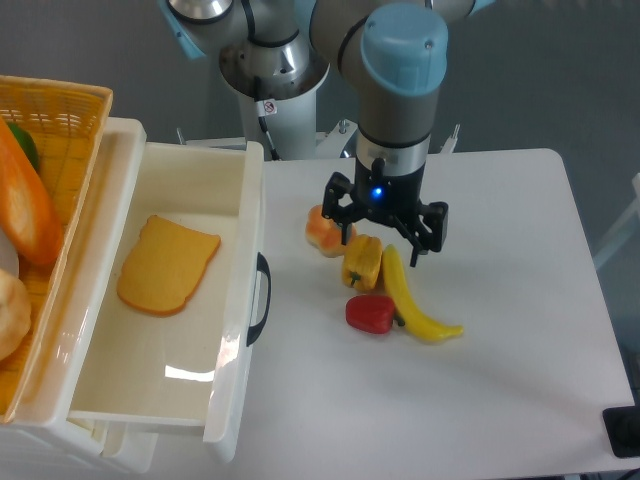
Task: Place the bread slice in the upper white drawer
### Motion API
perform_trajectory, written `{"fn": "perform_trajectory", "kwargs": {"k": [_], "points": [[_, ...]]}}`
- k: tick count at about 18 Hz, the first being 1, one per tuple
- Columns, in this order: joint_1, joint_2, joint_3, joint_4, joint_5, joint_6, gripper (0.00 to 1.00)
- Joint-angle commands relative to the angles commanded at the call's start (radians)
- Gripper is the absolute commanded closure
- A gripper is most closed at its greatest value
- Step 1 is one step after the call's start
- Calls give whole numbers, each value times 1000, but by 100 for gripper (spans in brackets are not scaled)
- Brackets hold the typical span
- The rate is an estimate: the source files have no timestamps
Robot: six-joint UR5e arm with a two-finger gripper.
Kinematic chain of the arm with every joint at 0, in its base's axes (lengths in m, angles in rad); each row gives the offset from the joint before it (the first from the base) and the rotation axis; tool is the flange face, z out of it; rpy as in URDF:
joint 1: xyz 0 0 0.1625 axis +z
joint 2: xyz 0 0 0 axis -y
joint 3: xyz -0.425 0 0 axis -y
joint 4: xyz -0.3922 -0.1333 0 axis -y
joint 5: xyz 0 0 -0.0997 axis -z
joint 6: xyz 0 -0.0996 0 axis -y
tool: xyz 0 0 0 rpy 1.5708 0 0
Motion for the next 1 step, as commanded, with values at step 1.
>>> {"fn": "perform_trajectory", "kwargs": {"k": [1], "points": [[-2,-5,0,6,9,0,0]]}}
